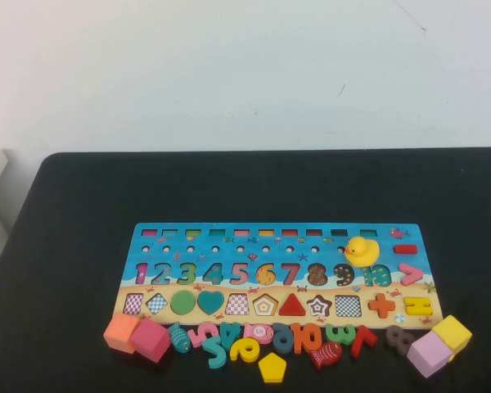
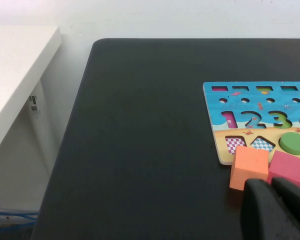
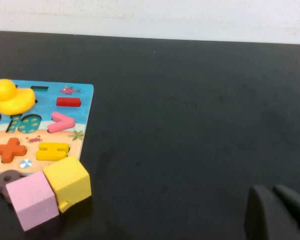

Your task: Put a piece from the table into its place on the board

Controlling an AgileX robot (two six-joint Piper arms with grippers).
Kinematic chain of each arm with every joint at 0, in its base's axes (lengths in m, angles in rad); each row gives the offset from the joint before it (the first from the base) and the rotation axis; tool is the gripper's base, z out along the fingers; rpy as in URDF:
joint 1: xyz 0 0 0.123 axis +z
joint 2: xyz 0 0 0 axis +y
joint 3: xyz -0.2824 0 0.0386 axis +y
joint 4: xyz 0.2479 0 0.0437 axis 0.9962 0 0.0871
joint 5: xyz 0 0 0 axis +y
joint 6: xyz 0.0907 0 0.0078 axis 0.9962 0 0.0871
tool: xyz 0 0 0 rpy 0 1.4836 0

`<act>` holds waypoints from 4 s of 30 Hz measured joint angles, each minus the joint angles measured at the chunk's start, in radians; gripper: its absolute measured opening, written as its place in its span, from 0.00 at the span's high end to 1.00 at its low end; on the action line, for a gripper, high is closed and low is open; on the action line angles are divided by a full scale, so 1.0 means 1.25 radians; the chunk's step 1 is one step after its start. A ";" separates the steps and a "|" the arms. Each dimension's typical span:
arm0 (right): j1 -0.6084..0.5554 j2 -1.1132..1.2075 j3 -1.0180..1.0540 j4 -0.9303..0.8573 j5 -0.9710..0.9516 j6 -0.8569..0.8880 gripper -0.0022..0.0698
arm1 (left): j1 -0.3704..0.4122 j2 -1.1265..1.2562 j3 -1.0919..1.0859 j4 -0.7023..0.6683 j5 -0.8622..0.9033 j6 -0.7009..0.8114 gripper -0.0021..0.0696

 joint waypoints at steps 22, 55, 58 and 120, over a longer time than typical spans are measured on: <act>0.000 0.000 0.000 0.000 0.000 0.000 0.94 | 0.000 0.000 0.000 -0.014 -0.003 -0.011 0.97; 0.000 0.000 0.000 0.000 0.000 0.000 0.94 | 0.000 0.392 -0.419 -0.581 0.335 0.553 0.97; 0.000 0.000 0.000 0.000 0.000 0.000 0.94 | 0.000 0.513 -0.510 -0.566 0.383 0.602 0.97; 0.000 0.000 0.000 0.000 0.001 0.000 0.94 | -0.701 1.622 -1.125 0.104 0.524 -0.096 0.42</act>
